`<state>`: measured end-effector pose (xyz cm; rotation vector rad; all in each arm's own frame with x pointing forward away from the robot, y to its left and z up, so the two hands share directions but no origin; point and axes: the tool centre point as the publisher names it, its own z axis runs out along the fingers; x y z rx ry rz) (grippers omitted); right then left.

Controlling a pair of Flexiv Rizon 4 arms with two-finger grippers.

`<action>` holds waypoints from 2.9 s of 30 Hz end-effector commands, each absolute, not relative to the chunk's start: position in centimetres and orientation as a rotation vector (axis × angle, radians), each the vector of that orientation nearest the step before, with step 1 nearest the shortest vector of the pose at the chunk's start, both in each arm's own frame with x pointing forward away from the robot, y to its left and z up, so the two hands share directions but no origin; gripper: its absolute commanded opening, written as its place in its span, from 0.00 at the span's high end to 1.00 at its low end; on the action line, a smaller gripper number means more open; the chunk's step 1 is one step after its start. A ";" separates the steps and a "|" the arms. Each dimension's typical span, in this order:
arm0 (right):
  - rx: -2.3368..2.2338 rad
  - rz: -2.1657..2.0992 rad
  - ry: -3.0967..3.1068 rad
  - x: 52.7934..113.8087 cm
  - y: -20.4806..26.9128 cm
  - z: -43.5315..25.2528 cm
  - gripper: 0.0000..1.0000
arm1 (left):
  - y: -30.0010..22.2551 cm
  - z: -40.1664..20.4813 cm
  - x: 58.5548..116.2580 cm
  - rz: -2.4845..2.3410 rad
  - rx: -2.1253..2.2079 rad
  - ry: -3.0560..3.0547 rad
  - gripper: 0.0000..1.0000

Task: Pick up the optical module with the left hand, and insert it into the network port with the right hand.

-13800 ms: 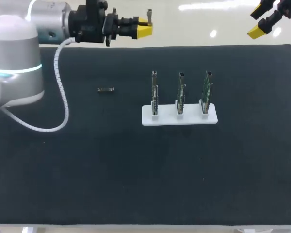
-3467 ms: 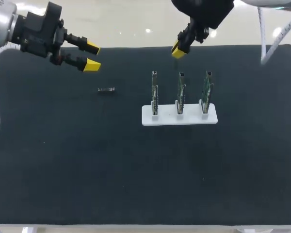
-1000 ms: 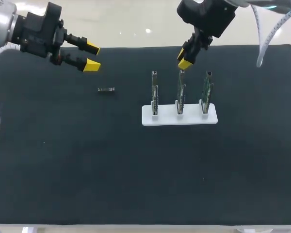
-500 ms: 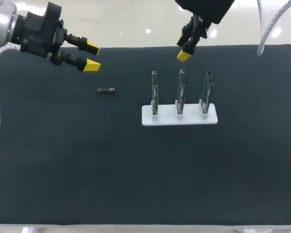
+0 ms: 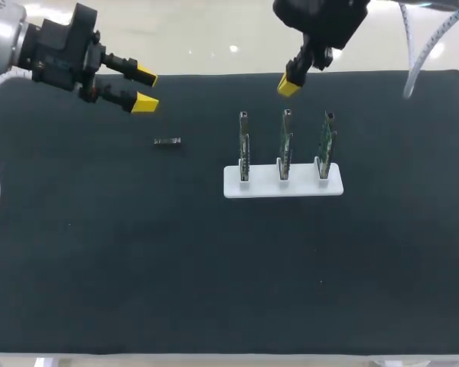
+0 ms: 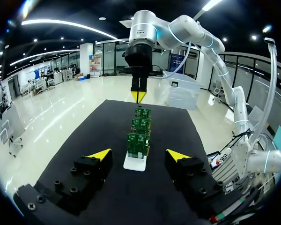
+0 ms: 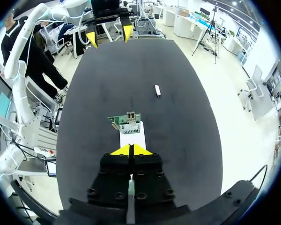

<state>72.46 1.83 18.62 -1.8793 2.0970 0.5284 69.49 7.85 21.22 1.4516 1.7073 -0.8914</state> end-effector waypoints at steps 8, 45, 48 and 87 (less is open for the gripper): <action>-1.882 0.573 2.105 72.9 1.7 17.1 1.00 | 7.8 21.2 69.6 -0.891 1.454 1.712 0.00; -1.873 0.638 2.131 72.6 1.6 14.5 1.00 | 7.8 21.2 69.6 -0.891 1.454 1.712 0.00; -1.875 0.634 2.130 72.5 1.7 14.8 1.00 | 7.8 21.2 69.6 -0.891 1.454 1.712 0.00; -1.730 0.426 2.186 67.4 -9.1 25.1 1.00 | 7.8 21.2 69.6 -0.891 1.454 1.712 0.00</action>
